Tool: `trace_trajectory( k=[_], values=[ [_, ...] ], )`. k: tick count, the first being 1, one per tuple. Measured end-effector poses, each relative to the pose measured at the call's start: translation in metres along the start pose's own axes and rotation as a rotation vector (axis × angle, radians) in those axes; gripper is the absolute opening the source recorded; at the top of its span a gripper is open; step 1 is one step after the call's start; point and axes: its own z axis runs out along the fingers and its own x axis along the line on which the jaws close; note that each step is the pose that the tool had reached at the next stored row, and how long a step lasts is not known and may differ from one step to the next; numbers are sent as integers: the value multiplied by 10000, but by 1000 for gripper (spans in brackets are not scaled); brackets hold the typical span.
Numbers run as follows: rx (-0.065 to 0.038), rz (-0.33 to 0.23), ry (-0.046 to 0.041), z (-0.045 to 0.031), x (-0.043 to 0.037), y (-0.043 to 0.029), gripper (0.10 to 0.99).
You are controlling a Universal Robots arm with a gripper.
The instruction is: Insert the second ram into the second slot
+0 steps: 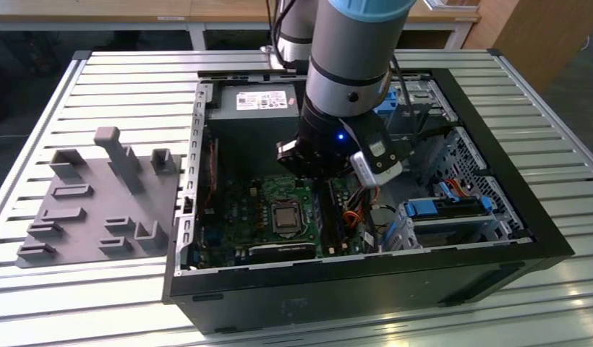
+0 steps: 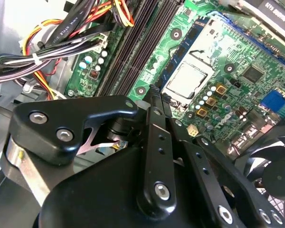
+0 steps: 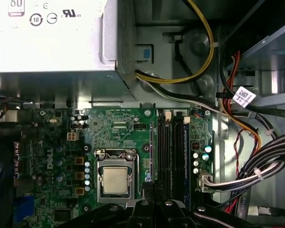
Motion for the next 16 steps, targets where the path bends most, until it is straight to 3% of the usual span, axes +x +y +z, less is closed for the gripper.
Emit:
trace_trajectory(
  k=[16],
  values=[
    [-51,80,1,71,-46,-19,114]
  ],
)
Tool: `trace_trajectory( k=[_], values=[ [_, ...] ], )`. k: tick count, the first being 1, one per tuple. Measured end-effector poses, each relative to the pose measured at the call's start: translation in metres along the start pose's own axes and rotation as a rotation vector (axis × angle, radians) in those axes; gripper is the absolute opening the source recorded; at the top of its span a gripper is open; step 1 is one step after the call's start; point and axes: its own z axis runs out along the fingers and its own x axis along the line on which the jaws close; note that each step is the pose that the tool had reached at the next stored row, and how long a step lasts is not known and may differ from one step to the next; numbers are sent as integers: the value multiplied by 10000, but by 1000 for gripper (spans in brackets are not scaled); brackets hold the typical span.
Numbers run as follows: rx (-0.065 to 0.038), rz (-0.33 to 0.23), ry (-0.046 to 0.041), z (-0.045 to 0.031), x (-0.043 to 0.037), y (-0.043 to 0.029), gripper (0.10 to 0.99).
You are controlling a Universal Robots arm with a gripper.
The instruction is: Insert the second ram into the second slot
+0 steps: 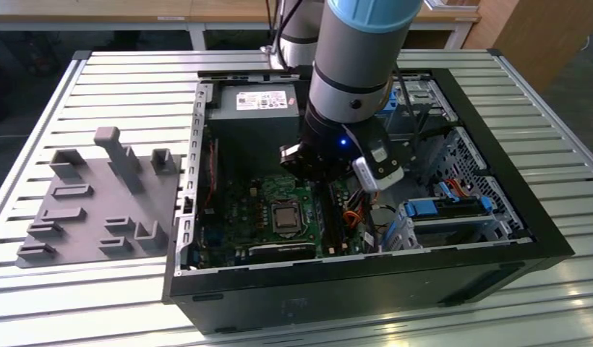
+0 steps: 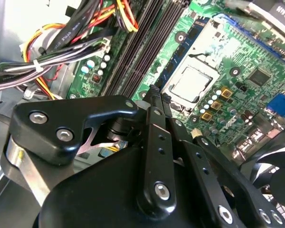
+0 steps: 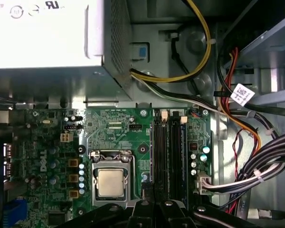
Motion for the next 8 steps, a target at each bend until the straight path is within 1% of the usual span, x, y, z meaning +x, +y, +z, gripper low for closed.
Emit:
trace_trajectory(
  k=[3,6,8],
  values=[
    [-14,3,-1,6,-1,-37,114],
    [-11,-27,3,34,-2,-39,114],
    [-5,-159,10,49,-5,-40,114]
  ],
)
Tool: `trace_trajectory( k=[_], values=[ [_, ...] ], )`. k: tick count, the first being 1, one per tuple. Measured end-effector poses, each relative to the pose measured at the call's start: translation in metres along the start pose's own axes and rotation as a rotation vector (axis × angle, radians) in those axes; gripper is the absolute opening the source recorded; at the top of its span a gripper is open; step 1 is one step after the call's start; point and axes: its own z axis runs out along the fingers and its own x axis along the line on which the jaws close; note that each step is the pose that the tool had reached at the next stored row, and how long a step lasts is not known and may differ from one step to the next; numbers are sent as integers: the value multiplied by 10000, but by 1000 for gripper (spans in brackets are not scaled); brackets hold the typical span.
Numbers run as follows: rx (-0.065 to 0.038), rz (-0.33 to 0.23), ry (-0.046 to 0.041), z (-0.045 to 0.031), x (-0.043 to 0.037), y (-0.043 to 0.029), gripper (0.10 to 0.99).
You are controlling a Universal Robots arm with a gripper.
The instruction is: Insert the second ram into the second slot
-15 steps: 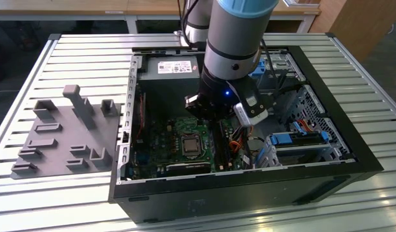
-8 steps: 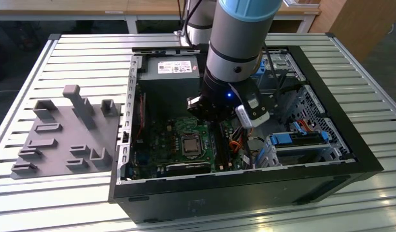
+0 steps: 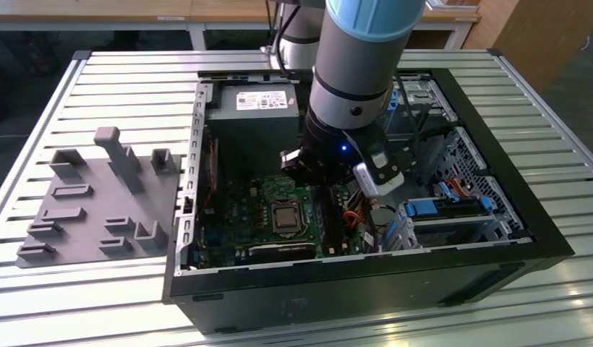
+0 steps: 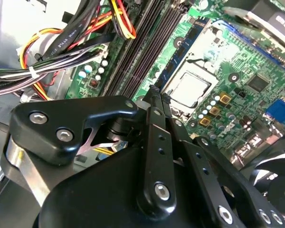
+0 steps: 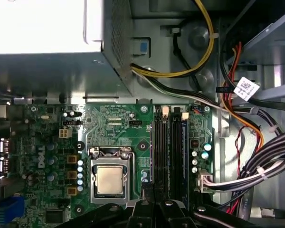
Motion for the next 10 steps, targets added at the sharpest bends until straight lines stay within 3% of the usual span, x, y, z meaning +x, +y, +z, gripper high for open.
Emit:
trace_trajectory(
  k=[5,10],
  values=[
    [4,-80,4,26,-69,0,114],
    [-12,-142,6,61,-78,2,114]
  ],
)
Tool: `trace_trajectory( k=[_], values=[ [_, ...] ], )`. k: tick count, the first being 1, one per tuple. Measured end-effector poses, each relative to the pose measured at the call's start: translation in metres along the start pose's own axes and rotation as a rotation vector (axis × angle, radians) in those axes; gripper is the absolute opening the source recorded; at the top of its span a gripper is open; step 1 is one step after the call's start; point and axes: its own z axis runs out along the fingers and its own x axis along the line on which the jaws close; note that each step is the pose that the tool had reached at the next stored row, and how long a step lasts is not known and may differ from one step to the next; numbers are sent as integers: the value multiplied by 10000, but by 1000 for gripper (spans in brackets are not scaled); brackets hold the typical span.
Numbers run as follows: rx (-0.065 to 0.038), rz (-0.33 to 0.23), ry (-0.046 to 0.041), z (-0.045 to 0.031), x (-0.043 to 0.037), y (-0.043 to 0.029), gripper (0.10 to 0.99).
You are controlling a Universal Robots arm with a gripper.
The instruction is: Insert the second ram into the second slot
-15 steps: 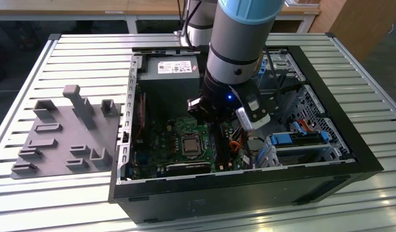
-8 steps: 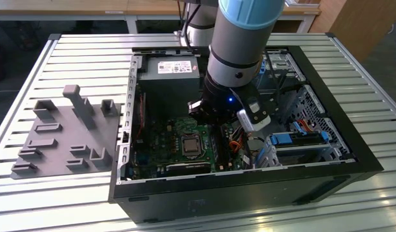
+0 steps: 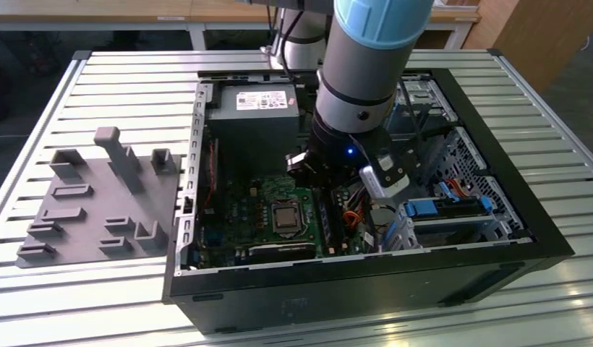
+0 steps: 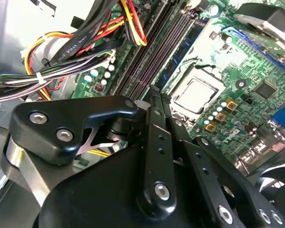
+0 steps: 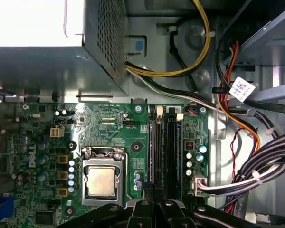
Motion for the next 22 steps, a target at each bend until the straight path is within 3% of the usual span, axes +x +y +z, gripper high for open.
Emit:
trace_trajectory(
  k=[4,10,22],
  values=[
    [8,-224,10,32,-3,3,114],
    [10,-228,11,43,-48,4,114],
    [9,-226,11,91,-52,6,114]
  ],
)
